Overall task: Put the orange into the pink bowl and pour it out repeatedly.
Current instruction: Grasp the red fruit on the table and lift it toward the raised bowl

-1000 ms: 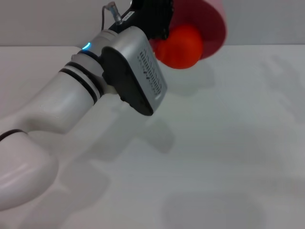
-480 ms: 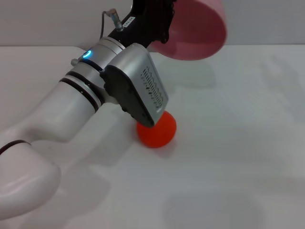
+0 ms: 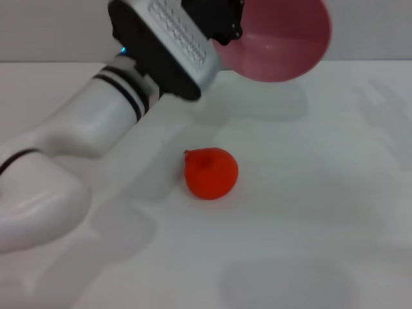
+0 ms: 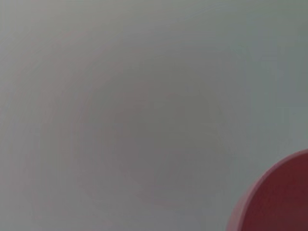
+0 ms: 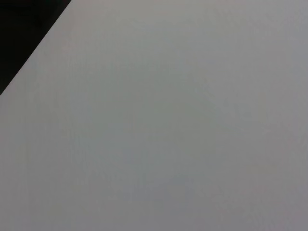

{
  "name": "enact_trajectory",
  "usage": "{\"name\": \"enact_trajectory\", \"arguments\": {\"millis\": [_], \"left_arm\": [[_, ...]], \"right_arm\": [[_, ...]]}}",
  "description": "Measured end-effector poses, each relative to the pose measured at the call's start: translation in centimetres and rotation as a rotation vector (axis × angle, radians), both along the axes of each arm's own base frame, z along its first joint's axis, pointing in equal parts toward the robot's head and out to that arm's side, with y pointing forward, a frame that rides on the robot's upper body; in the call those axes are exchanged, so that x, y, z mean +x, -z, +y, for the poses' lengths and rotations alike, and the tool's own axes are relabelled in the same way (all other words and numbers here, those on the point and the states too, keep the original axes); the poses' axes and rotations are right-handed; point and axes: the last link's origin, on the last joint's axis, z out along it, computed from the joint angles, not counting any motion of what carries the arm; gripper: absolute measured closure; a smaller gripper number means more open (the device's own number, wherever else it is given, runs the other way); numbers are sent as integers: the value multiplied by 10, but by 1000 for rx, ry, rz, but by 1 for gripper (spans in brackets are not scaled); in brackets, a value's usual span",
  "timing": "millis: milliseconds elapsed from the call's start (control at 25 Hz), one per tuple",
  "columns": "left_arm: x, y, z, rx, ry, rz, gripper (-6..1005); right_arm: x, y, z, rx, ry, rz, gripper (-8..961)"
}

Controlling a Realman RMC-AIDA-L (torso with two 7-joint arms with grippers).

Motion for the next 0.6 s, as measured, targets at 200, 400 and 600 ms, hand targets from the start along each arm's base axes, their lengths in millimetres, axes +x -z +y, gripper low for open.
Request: {"name": "enact_trajectory", "arguments": {"millis": [200, 400, 600], "left_arm": [[10, 3, 18, -133, -141, -68, 957], [23, 11, 33, -269, -316, -80, 957], [32, 9, 44, -391, -468, -18, 957]], "right_arm": [[5, -1, -1, 4, 13, 17, 449], [4, -1, -1, 5, 5, 19, 449], [1, 0, 0, 2, -7, 13, 449]]}}
